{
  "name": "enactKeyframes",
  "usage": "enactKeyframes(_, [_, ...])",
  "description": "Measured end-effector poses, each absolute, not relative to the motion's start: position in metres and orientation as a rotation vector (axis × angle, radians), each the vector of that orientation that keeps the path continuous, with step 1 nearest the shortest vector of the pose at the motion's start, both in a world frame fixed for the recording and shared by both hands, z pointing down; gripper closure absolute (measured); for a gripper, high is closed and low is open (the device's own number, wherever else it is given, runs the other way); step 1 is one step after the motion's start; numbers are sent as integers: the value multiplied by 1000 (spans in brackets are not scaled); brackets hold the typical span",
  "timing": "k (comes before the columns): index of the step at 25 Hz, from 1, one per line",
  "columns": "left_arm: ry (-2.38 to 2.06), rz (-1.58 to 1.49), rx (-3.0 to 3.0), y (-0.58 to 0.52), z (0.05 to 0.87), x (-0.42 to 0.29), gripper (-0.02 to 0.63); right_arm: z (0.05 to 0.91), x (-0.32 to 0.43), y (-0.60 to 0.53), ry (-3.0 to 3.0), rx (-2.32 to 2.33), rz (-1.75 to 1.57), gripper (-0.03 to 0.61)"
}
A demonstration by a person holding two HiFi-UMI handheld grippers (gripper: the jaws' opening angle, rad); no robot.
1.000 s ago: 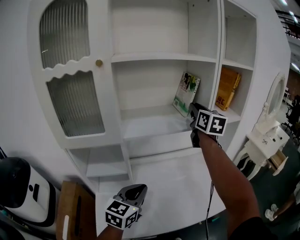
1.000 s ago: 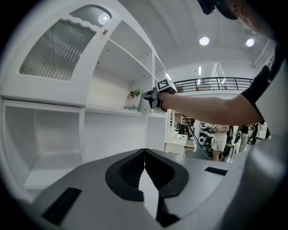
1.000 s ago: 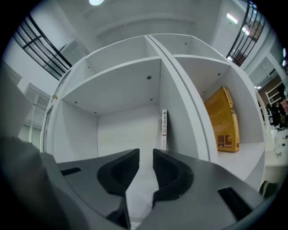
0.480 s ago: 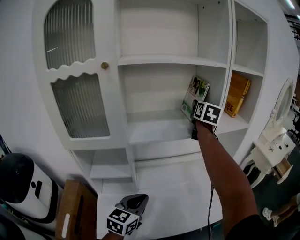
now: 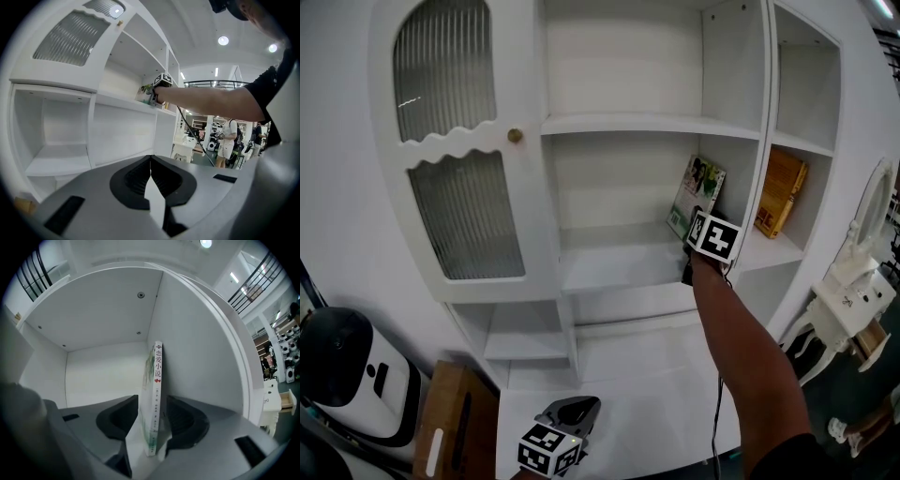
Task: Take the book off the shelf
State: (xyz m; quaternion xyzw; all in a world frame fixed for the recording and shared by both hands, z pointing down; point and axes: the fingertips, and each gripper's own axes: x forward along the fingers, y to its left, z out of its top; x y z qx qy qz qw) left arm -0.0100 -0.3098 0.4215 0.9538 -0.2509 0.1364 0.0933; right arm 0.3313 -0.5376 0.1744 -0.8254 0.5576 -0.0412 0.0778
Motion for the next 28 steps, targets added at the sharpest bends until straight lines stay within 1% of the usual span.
enactKeyframes(6, [-738,402,2843,-309,416,-8,603,162,333,-552,1727,-2466,-88,399])
enactKeyframes(16, [-816,419,2819,-312,422,-25,603,149,331,-575,1813,-2411,-74,405])
enactKeyframes(18, [-831,404,2805,-311,418,-26,603,149,334,-577,1820,-2412,-74,435])
enactKeyframes(19, [-838,398,2800,-311,417,-26,603,149,335,-577,1827,-2409,-81,474])
enactKeyframes(20, [-845,395,2795,-311,417,-27,603,149,335,-578,1831,-2401,-90,491])
enactKeyframes(28, [-851,402,2785,-308,422,-24,603,149,331,-573,1879,-2304,-115,502])
